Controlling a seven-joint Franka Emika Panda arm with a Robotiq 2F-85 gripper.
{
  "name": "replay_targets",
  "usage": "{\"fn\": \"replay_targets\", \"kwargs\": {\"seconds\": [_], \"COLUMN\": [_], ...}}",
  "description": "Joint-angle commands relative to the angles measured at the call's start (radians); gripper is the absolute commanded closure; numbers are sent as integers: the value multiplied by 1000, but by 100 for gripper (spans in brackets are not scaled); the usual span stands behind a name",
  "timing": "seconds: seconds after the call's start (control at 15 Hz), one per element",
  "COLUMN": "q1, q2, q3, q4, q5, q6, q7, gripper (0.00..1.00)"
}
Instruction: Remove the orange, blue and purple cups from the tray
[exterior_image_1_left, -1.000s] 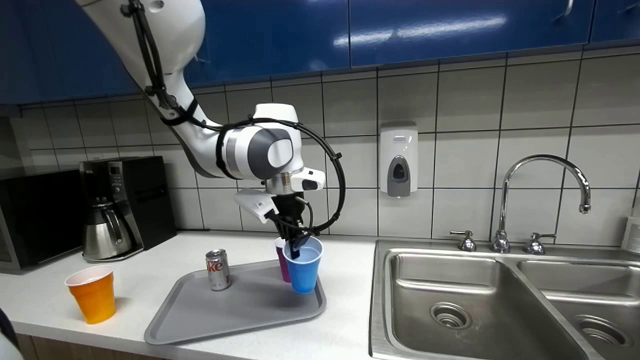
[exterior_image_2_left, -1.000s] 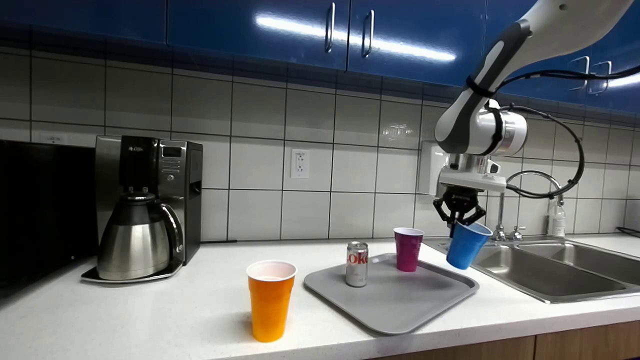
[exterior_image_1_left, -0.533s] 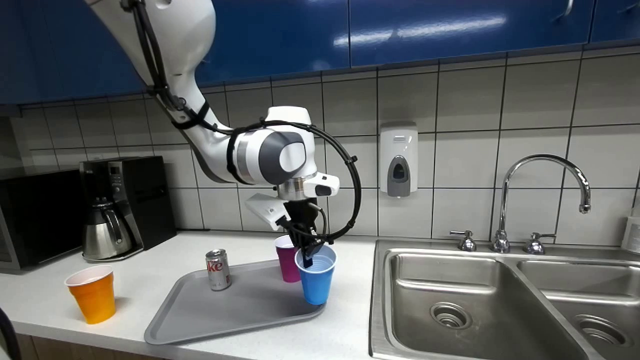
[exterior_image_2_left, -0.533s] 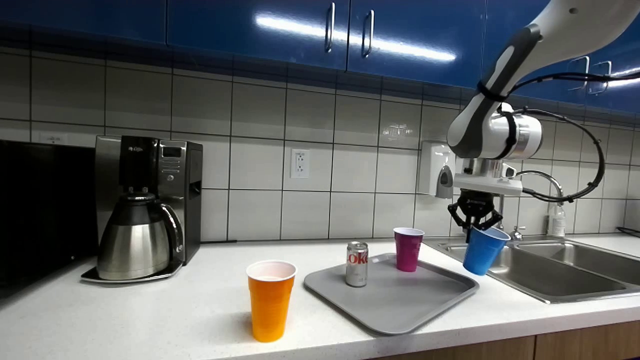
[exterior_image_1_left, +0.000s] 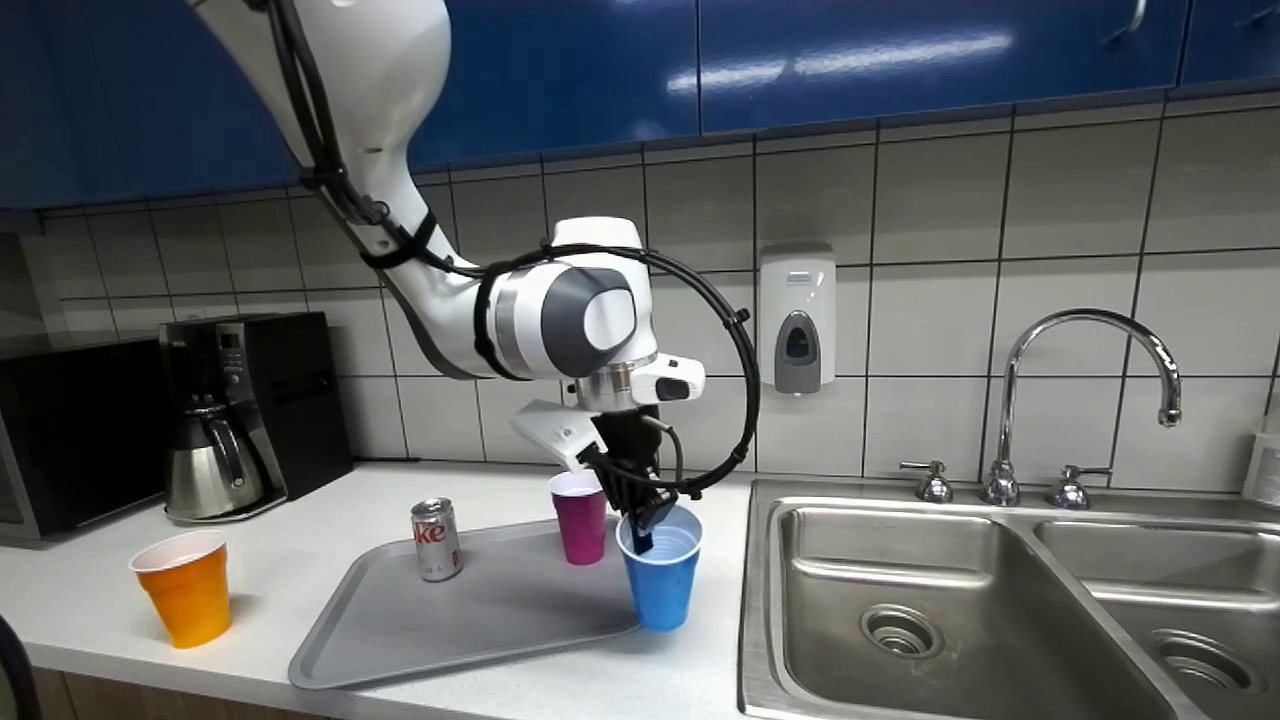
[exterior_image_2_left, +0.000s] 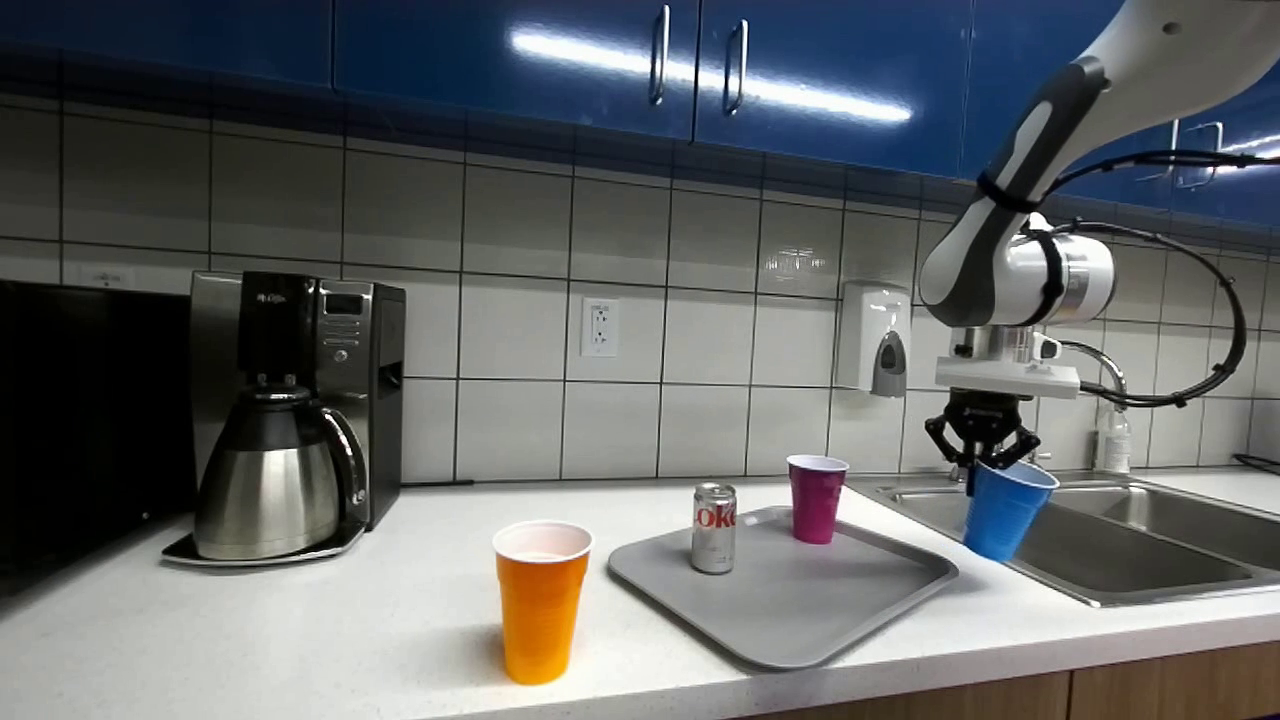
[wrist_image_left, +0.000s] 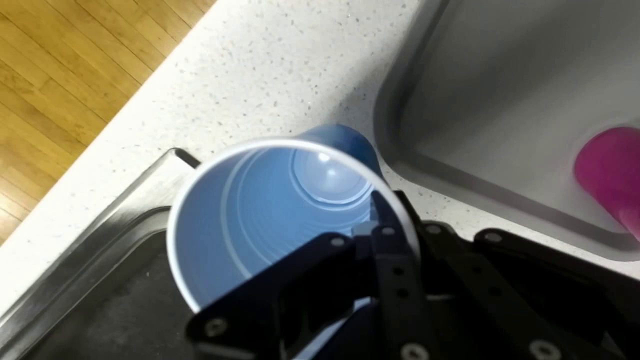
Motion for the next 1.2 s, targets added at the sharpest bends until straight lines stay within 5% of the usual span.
{"fn": "replay_targets", "kwargs": {"seconds": [0.0, 0.93, 1.0, 1.13], "q1": [-22, -12, -10, -8], "q2": [-8, 66, 68, 68], "q3": [-4, -17, -17, -18], "q4": [-20, -6, -4, -6], "q5": [-48, -61, -70, -74], "q6": [9, 2, -5, -5], "q7": [35, 40, 46, 50], "gripper": [99, 99, 73, 65]}}
